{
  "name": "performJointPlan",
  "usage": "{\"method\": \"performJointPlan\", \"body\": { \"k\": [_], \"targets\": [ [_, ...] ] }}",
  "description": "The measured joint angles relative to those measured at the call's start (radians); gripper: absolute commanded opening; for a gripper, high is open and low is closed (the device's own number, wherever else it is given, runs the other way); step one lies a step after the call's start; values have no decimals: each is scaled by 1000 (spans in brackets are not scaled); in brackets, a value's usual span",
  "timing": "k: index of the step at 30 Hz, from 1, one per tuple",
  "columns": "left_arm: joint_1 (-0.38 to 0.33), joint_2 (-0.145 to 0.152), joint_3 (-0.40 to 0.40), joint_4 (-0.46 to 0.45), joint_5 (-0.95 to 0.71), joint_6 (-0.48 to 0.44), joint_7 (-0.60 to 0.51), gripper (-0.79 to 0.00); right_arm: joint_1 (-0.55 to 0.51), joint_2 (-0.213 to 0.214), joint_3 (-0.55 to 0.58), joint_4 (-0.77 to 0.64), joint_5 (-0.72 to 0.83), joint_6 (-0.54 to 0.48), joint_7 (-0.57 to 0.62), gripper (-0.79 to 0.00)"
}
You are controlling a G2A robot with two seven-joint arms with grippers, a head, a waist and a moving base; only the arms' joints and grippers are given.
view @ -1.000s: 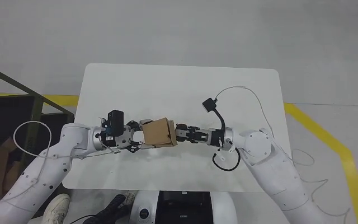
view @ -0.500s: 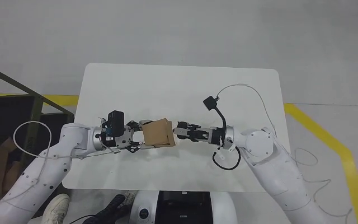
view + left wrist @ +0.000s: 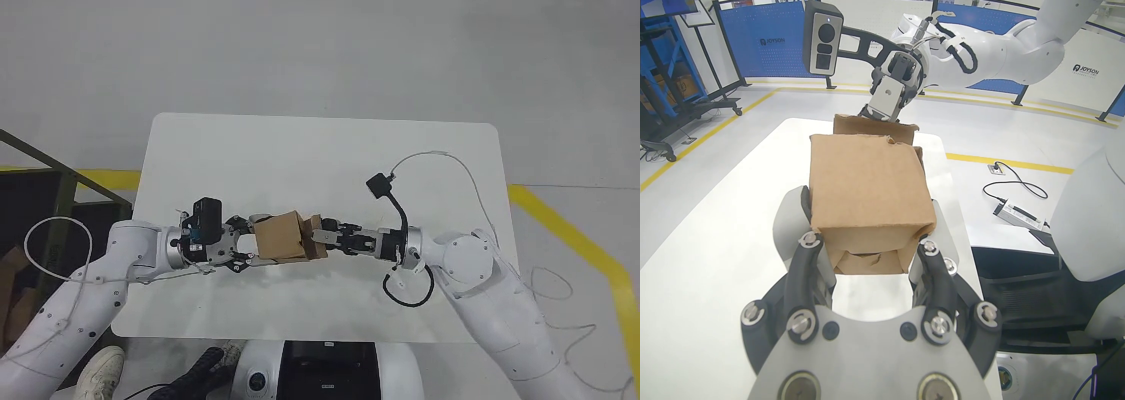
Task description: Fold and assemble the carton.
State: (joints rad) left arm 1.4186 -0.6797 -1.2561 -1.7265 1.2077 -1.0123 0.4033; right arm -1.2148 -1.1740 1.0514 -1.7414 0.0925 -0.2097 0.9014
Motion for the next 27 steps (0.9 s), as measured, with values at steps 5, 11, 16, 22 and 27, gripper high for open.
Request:
{"method": "performJointPlan", "body": {
  "k": [5, 11, 16, 22, 27],
  "targets": [
    [1, -1, -2, -2, 3, 0, 1, -449, 5, 0, -9, 4, -9, 3, -9, -573],
    [2, -1, -5, -5, 9, 0, 1, -446, 13, -2, -21, -2, -21, 8, -25, -542],
    [4, -2, -9, -7, 16, 0, 2, -449, 16, -2, -29, -17, -35, 24, -44, -579],
    [5, -3, -11, -10, 21, 0, 7, -449, 17, -2, -39, -33, -71, 46, -65, -594],
    [8, -4, -13, -12, 23, 0, 9, -449, 16, -2, -40, -36, -85, 58, -87, -613]
  ]
}}
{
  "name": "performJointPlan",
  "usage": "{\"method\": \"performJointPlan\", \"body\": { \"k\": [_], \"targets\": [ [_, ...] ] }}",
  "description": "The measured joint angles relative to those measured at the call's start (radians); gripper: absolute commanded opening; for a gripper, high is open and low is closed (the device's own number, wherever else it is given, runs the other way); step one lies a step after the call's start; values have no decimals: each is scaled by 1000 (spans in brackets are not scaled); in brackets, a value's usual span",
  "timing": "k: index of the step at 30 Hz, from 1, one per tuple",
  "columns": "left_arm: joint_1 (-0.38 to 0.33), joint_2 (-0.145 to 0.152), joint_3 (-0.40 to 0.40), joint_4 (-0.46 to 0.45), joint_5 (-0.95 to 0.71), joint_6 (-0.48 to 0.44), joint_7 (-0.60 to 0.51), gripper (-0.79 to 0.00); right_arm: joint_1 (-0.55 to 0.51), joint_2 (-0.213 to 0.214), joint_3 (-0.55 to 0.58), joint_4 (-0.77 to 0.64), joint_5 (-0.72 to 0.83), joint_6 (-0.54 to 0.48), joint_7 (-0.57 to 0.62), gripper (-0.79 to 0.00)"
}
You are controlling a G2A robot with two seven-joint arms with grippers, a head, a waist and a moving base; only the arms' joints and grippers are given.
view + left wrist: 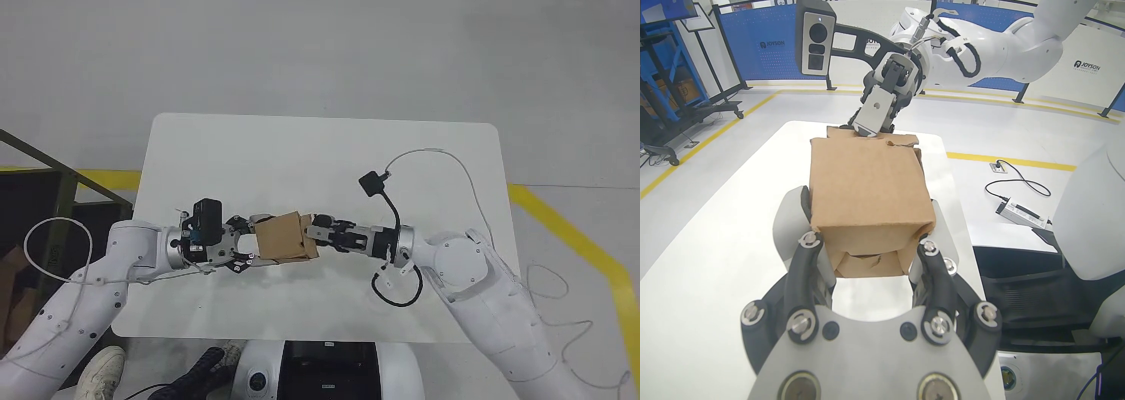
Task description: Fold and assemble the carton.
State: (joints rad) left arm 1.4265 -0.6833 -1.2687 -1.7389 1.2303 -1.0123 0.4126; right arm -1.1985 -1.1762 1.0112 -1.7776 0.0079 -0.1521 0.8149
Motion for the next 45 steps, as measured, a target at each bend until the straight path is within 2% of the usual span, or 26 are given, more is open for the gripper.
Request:
{"method": "performJointPlan", "body": {
  "k": [17, 31, 42, 43, 45],
  "targets": [
    [2, 0, 4, -6, 2, 0, -3, -453, 3, -1, -8, -10, -20, 3, -33, -683],
    [-4, -2, 10, -2, 1, 0, -11, -459, -18, -2, -9, -53, -8, 10, -72, -683],
    [-5, -1, 16, 2, 5, 0, -10, -489, -18, -10, -29, -36, 23, -9, -117, -723],
    [-5, -1, 16, 2, 5, 0, -10, -496, -18, -10, -29, -34, 26, -11, -122, -708],
    [-5, -1, 15, 3, 5, 0, -10, -499, -18, -11, -26, -30, 32, -14, -132, -600]
  ]
}}
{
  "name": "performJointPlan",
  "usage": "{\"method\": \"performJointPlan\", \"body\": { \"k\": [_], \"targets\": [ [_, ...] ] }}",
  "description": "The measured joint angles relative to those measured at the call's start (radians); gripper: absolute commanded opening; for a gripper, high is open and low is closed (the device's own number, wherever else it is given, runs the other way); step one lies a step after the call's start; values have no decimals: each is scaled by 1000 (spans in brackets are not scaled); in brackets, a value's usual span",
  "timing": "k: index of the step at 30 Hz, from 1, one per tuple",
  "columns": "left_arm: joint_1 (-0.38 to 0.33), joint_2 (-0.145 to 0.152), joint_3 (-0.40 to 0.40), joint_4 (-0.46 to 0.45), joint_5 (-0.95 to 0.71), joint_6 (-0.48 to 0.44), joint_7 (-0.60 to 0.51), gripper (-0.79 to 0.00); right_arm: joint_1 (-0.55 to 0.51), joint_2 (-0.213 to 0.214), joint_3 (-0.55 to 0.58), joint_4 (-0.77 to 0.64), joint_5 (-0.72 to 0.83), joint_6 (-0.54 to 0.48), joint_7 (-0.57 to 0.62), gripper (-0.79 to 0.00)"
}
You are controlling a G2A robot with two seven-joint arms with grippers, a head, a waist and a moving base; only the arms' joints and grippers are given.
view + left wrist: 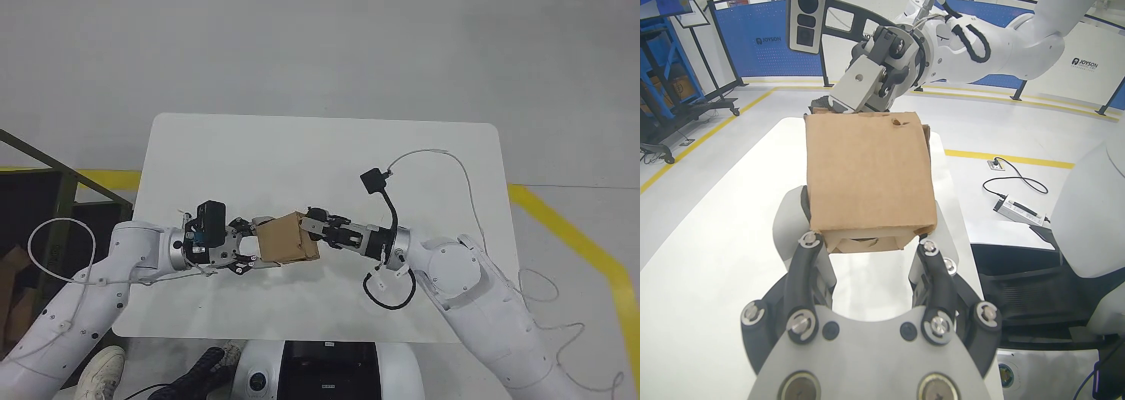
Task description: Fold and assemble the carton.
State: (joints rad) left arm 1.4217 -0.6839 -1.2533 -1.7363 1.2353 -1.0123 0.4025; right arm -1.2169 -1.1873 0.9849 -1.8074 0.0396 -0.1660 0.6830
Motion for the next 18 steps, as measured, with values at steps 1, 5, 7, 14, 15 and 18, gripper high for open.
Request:
{"method": "performJointPlan", "body": {
  "k": [1, 5, 7, 14, 15, 18],
  "targets": [
    [0, 0, 0, 0, 0, 0, 0, -496, -1, 0, 2, 2, 4, -1, -4, -570],
    [2, 1, -1, 0, 0, 0, 2, -496, -10, 1, 14, 2, 22, -7, -8, -582],
    [3, 2, -1, 1, -1, 0, 3, -496, -15, 2, 18, 0, 29, -11, -4, -693],
    [2, 3, -4, 4, -4, 0, 5, -499, -26, 4, 25, -7, 35, -20, 8, -785],
    [2, 3, -5, 4, -4, 0, 5, -499, -27, 4, 26, -7, 36, -22, 9, -785],
    [3, 3, -7, 5, -5, 0, 5, -496, -28, 4, 23, -7, 33, -25, 12, -785]
  ]
}}
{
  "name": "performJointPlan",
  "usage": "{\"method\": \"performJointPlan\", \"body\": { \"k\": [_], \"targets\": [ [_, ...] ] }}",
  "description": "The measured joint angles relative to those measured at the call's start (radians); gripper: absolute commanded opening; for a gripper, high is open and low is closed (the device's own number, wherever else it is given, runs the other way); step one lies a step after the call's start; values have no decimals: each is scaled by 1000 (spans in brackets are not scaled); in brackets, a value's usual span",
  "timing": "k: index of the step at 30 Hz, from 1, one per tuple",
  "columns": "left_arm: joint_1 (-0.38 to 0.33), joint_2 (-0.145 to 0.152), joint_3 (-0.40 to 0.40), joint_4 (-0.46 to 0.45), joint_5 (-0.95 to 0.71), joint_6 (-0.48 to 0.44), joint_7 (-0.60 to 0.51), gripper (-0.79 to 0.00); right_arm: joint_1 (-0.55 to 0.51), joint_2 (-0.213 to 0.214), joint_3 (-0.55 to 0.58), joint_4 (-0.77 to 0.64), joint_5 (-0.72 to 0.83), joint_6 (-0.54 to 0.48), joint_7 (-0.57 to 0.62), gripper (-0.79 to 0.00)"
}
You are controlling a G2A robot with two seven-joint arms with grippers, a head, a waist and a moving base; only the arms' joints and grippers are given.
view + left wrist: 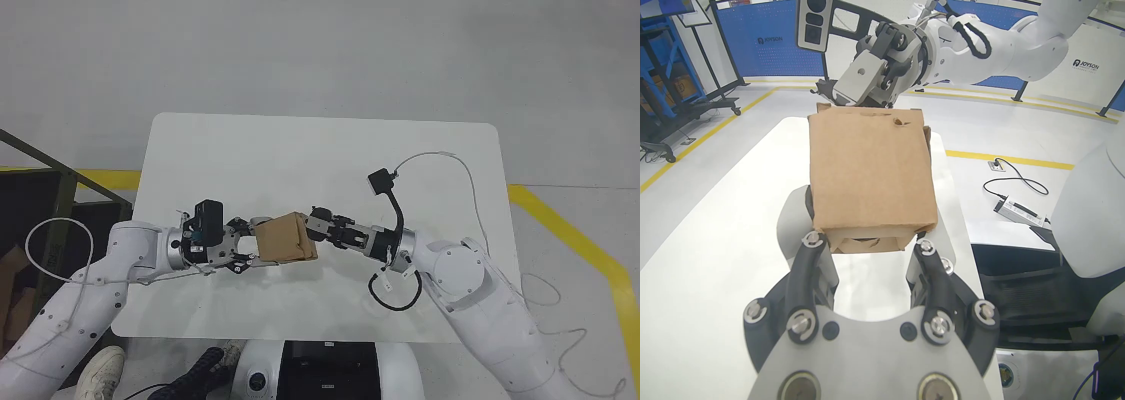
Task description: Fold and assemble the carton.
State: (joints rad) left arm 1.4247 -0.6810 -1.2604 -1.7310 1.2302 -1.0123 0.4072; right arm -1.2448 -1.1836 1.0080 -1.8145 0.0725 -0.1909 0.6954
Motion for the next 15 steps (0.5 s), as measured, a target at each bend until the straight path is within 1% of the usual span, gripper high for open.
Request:
{"method": "performJointPlan", "body": {
  "k": [15],
  "targets": [
    [3, -1, -5, -4, -3, 0, 3, -489, 18, -7, -33, 3, -35, 4, -10, -785]
  ]
}}
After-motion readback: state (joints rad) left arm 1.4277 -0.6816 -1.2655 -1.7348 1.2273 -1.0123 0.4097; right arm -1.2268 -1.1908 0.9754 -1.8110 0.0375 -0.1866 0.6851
